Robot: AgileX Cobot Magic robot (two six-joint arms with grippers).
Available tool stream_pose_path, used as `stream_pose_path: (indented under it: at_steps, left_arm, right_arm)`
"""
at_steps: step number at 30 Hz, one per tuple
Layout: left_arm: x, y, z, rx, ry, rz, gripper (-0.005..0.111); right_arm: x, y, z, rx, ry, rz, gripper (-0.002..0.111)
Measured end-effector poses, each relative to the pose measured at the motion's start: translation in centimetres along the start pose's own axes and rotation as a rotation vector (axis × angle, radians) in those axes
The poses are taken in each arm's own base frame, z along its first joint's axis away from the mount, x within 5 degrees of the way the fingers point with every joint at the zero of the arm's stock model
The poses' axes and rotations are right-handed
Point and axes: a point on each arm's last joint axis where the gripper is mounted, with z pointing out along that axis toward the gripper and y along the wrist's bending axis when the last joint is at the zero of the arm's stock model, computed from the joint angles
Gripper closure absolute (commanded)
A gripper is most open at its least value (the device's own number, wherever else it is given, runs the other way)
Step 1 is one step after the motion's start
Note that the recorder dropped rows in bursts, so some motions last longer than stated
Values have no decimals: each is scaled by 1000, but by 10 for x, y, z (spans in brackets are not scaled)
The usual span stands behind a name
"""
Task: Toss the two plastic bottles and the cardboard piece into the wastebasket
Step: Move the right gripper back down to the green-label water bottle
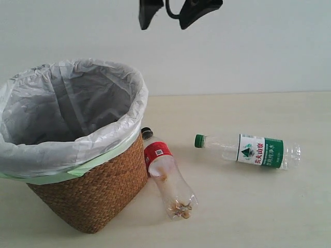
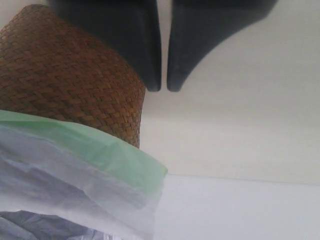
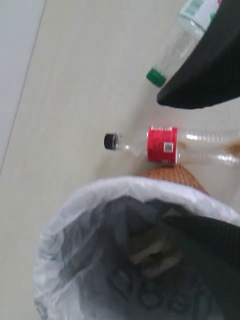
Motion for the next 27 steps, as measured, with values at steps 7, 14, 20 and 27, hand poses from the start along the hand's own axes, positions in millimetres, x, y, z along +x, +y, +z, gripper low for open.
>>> stream_pose_path:
  at_steps: [7, 14, 20, 27]
  left_arm:
    - [0, 0, 0, 0, 0, 0, 103]
    - [0, 0, 0, 0, 0, 0, 103]
    - [0, 0, 0, 0, 0, 0, 103]
    - [0, 0, 0, 0, 0, 0, 103]
  right_arm:
    - [-1, -16, 1, 161, -19, -90, 57]
    - [12, -54, 26, 265, 91, -107, 57]
    - [30, -118, 45, 370, 221, -50, 57]
    - [55, -174, 55, 423, 375, -116, 57]
